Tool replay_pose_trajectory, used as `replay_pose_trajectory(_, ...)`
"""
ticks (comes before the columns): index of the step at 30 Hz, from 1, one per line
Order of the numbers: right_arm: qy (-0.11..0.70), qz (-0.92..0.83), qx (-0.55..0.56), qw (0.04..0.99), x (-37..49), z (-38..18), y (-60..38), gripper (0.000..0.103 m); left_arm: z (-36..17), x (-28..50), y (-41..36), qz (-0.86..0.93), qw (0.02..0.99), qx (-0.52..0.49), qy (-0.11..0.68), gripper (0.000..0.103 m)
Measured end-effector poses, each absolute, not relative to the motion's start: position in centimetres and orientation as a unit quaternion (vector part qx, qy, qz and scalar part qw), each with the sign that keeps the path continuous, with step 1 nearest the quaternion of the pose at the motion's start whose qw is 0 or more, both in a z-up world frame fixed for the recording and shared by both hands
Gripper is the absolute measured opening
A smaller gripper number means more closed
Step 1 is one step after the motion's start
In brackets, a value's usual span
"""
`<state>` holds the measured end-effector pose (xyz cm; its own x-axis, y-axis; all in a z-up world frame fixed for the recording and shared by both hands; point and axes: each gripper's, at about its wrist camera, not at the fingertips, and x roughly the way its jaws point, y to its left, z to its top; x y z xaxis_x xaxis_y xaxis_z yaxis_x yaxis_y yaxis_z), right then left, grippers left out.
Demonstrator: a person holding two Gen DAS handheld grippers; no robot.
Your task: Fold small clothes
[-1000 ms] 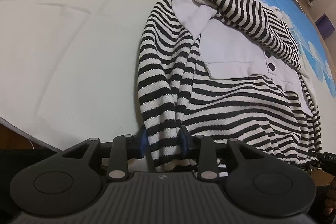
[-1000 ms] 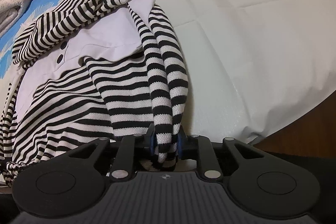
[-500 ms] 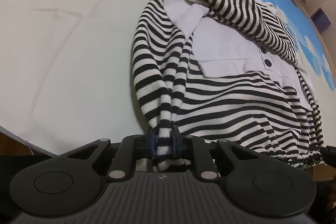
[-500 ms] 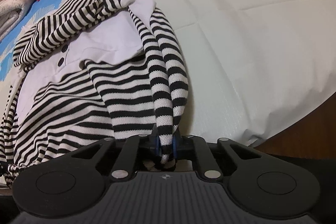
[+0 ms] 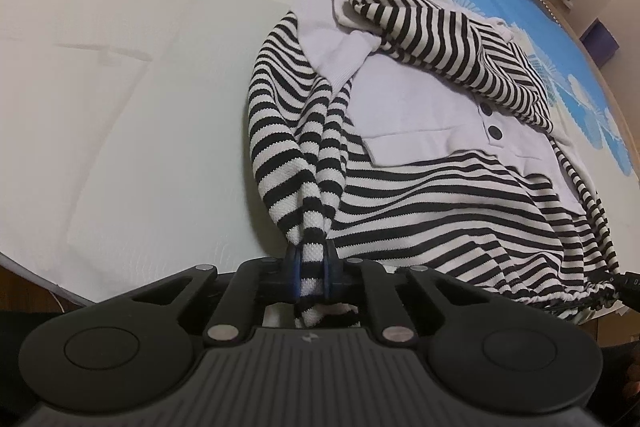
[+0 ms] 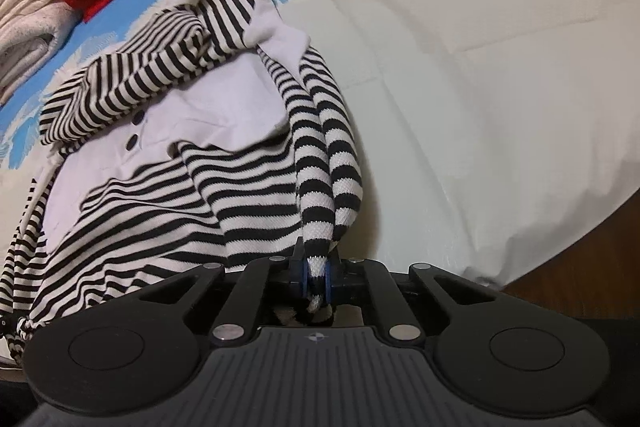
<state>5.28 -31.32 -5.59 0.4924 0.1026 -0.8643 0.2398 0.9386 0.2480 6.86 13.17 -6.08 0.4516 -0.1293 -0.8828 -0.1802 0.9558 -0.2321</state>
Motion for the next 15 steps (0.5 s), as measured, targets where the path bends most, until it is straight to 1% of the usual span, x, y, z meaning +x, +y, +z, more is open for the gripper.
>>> replay_pose_trajectory(10,0.466,-0.029,0.173,0.867,4.5,-4.0,-31.4,0.006,-4.2,5.9,13.1,0.007,0.86,-0.133,0.492,0.009)
replay_pose_trajectory(15,0.448,-0.013,0.18,0.876,3.9,-2.5,-31.3,0.006,-2.4,5.2,12.8,-0.006,0.877,-0.113,0.467,0.007)
